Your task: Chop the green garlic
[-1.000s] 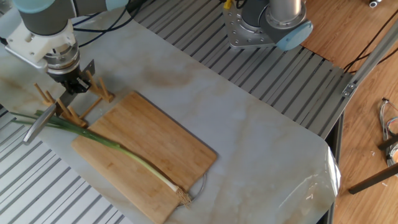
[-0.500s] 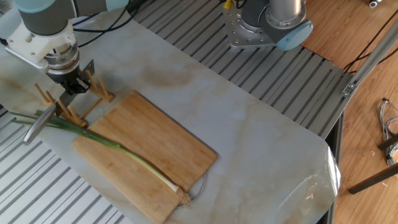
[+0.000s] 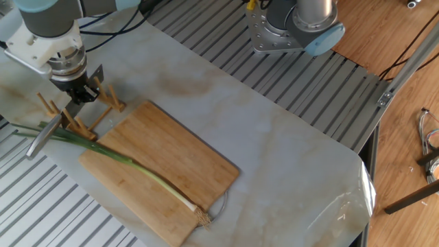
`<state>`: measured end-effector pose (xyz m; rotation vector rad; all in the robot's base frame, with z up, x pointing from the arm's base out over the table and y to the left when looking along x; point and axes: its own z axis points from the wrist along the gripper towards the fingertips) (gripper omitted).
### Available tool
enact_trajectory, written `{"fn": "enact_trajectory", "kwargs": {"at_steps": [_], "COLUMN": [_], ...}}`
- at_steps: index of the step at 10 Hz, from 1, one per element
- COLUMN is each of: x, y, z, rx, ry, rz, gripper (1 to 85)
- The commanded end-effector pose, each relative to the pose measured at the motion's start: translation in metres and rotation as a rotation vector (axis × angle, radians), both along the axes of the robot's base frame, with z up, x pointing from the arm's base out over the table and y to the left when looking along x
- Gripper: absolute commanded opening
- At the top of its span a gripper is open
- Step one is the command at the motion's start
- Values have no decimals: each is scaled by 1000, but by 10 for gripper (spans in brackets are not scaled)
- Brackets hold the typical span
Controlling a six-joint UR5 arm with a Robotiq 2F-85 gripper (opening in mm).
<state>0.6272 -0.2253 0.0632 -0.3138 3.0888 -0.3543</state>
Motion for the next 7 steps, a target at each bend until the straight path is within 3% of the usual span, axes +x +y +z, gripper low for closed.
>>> {"fn": "enact_trajectory", "kwargs": {"at_steps": [1, 5, 7], "x": [-1, -3, -5], "y": [1, -6, -5], "z": [7, 15, 24], "rx": [41, 19, 29], "ry": [-9, -12, -6], "rz": [-25, -53, -54], "gripper": [13, 13, 13]}}
